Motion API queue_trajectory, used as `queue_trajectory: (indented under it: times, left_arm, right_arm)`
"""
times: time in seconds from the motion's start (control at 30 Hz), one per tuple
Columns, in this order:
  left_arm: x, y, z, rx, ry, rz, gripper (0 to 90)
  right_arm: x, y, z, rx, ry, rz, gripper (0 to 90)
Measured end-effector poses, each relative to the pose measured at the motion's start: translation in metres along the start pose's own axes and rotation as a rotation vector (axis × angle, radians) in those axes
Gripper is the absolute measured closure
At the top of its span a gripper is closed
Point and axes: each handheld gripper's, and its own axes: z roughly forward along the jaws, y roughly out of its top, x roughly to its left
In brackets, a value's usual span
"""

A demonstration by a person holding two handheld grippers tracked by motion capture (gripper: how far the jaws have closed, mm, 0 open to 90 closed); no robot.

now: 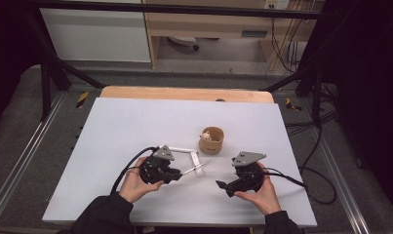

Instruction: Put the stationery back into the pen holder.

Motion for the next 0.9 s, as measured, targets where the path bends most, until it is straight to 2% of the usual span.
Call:
queue_trajectory:
  times: [0.17, 0.33, 0.43, 0.53, 0.57, 0.7, 0.77, 0.83, 0.87, 0.9]
  left_arm:
    - [0.003, 0.000, -0.006, 0.000, 0.002, -0.004, 80.5]
    - [0.005, 0.001, -0.007, 0.025, 0.003, 0.014, 80.5]
    - [0.006, 0.003, -0.007, 0.041, 0.010, 0.022, 80.5]
    - [0.008, 0.005, -0.008, 0.051, 0.013, 0.026, 80.5]
    - [0.008, 0.007, -0.010, 0.055, 0.015, 0.033, 80.5]
    - [0.009, 0.010, -0.012, 0.059, 0.016, 0.039, 80.4]
    - [0.008, 0.012, -0.013, 0.064, 0.015, 0.044, 80.5]
    - [0.008, 0.013, -0.014, 0.068, 0.012, 0.047, 80.5]
    - [0.008, 0.014, -0.014, 0.074, 0.012, 0.055, 80.5]
    - [0.008, 0.014, -0.014, 0.073, 0.012, 0.053, 80.5]
  right_arm:
    - [0.011, 0.013, 0.003, -0.001, -0.008, -0.060, 1.7]
    - [0.018, 0.024, 0.009, 0.015, -0.016, -0.107, 2.0]
    - [0.025, 0.035, 0.014, 0.025, -0.018, -0.160, 2.8]
    - [0.027, 0.039, 0.016, 0.029, -0.016, -0.184, 3.5]
    - [0.030, 0.043, 0.019, 0.040, -0.019, -0.213, 3.9]
    - [0.033, 0.048, 0.022, 0.049, -0.018, -0.241, 4.5]
    - [0.036, 0.052, 0.024, 0.057, -0.020, -0.273, 5.7]
    - [0.038, 0.053, 0.025, 0.058, -0.021, -0.282, 6.2]
    - [0.040, 0.054, 0.026, 0.058, -0.021, -0.312, 7.3]
    - [0.040, 0.054, 0.026, 0.058, -0.021, -0.312, 7.3]
